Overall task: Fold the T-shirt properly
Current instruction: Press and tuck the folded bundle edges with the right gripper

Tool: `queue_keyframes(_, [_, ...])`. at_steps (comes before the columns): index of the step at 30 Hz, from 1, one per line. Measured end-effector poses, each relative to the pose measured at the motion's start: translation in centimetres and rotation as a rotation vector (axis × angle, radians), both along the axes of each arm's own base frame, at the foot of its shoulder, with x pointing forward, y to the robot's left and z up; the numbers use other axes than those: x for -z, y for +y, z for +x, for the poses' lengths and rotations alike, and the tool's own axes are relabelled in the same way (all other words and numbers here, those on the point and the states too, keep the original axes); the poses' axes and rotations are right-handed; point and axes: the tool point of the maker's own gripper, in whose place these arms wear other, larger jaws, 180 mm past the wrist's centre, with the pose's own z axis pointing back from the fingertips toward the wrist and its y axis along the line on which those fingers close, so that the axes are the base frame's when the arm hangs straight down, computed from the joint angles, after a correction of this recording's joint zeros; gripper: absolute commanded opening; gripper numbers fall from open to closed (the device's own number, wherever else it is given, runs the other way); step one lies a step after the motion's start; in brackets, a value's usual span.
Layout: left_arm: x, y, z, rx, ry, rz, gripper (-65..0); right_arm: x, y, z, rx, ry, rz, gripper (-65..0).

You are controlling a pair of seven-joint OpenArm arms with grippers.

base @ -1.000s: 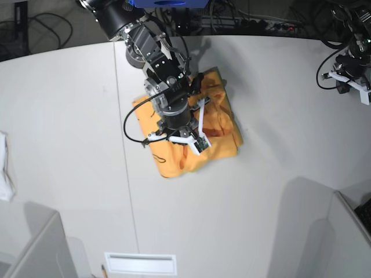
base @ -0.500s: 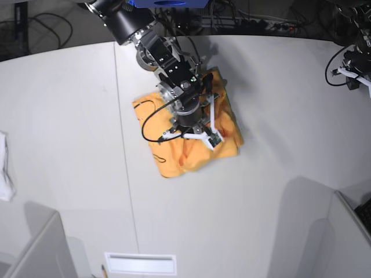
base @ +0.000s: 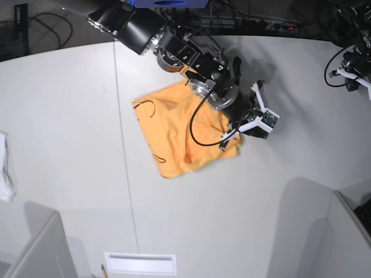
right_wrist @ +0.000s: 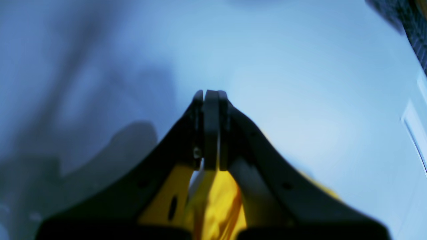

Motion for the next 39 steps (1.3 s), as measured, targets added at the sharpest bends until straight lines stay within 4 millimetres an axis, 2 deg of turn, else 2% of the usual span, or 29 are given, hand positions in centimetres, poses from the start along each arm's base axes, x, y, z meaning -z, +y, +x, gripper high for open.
queue_keyframes(2, [0.0, 0.1, 0.0, -0.002, 0.001, 0.002, -65.0, -2.2, -0.3, 1.0, 0.028, -0.030, 0.029, -65.0])
queue_keyframes(4, [0.0, 0.2, -0.2, -0.004, 0.003, 0.003, -65.0, -2.6, -1.8, 2.0, 0.093, -0.011, -0.014, -65.0])
queue_keyframes(8, [0.0, 0.2, -0.2, -0.006, 0.004, 0.005, -65.0, -0.6, -6.9, 2.9, 0.271, 0.112, -0.119, -65.0])
queue_keyframes(11, [0.1, 0.1, -0.2, -0.008, 0.003, 0.001, -65.0, 0.6, -9.3, 2.4, 0.342, 0.188, -0.149, -65.0])
queue_keyframes(16, [0.0, 0.2, -0.2, -0.007, 0.003, 0.003, -65.0, 4.1, -12.8, 0.8, 0.393, 0.277, -0.264, -65.0])
queue_keyframes(19, [0.0, 0.0, 0.0, -0.003, 0.000, -0.001, -65.0, 5.2, -13.0, -0.2, 0.394, 0.310, -0.282, -65.0])
queue_keyframes(22, [0.0, 0.1, -0.1, -0.006, 0.002, 0.002, -65.0, 6.0, -12.6, -0.3, 0.384, 0.326, -0.288, -65.0])
queue_keyframes(26, [0.0, 0.1, -0.1, -0.007, 0.001, 0.002, -65.0, 9.4, -13.4, -0.8, 0.399, 0.399, -0.340, -65.0])
queue_keyframes(33, [0.1, 0.2, -0.5, -0.007, 0.013, 0.004, -65.0, 9.9, -12.2, 1.5, 0.386, 0.353, -0.307, -65.0])
queue_keyframes(37, [0.1, 0.2, -0.4, -0.006, 0.010, 0.002, -65.0, 9.3, -11.7, 2.4, 0.378, 0.330, -0.288, -65.0])
queue_keyframes(39, [0.1, 0.2, -0.5, -0.006, 0.011, 0.003, -65.0, 8.4, -11.2, 3.4, 0.367, 0.295, -0.262, -65.0])
